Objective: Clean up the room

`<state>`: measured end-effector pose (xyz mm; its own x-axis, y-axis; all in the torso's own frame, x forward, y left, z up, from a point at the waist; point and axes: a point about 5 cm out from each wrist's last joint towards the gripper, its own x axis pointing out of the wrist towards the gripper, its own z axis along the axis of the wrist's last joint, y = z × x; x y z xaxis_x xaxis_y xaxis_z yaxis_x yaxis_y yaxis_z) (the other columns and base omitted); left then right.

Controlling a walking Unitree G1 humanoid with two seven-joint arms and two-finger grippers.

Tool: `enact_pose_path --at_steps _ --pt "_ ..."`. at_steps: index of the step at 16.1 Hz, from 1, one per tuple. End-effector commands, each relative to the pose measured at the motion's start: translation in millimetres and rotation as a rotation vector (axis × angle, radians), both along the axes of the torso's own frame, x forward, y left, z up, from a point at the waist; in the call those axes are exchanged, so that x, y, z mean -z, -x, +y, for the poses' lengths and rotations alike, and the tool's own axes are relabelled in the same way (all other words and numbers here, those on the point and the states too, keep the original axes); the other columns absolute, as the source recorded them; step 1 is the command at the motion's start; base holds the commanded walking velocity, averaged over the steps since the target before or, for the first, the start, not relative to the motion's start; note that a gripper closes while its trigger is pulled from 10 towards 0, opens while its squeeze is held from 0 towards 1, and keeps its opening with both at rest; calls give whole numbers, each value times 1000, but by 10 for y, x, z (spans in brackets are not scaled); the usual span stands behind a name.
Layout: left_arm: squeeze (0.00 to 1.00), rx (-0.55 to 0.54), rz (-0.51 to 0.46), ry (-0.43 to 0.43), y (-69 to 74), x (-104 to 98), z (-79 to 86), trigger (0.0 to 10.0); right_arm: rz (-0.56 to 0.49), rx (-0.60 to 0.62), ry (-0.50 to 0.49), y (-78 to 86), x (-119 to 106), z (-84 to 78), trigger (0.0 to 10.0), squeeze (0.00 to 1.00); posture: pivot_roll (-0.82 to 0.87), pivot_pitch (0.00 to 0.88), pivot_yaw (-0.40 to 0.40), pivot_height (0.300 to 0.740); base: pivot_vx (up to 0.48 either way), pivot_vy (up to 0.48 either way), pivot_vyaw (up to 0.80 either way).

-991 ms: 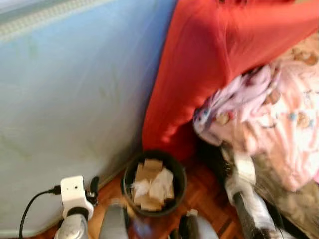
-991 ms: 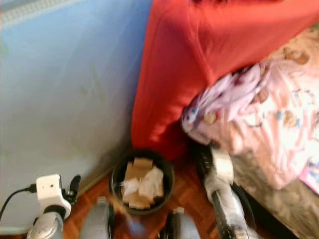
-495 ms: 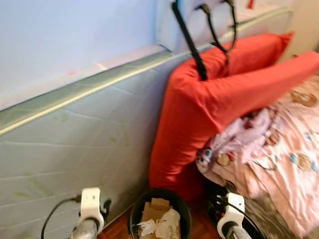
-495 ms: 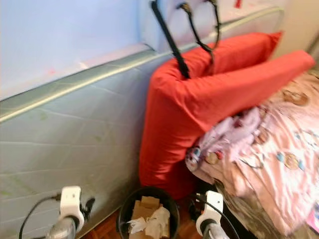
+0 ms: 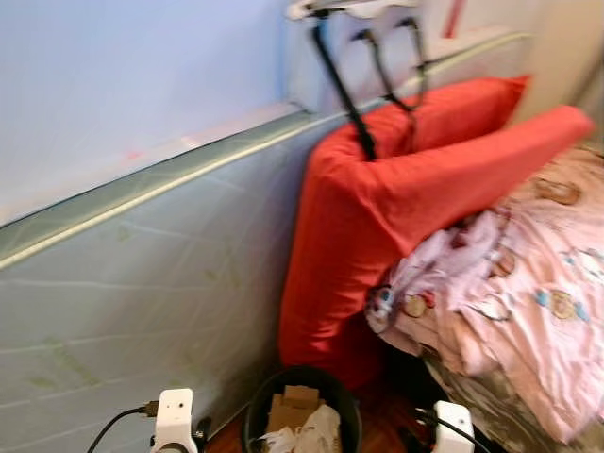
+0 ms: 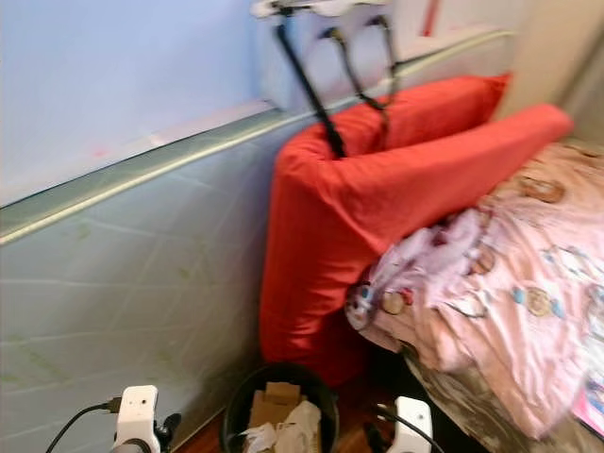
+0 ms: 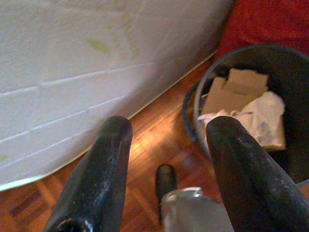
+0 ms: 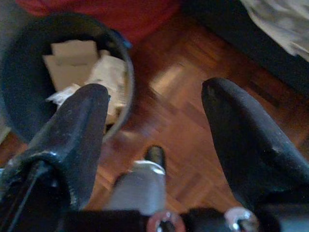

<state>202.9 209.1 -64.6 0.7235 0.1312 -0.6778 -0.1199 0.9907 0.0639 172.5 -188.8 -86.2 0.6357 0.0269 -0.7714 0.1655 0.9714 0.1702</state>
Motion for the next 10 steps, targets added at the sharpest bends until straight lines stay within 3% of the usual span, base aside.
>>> enact_pose_path --at_steps 1,4,10 --pt "0 -10 18 -6 53 34 14 10000 13 -24 5 4 4 1 10000 0 91 0 -28 740 0 0 0" --pt "0 -15 27 -6 80 51 20 10000 32 -49 15 25 15 -10 10000 0 87 0 -22 740 0 0 0" --pt "0 21 39 -24 100 69 -10 10000 48 -78 15 43 24 -12 10000 0 82 0 -21 740 0 -42 -590"
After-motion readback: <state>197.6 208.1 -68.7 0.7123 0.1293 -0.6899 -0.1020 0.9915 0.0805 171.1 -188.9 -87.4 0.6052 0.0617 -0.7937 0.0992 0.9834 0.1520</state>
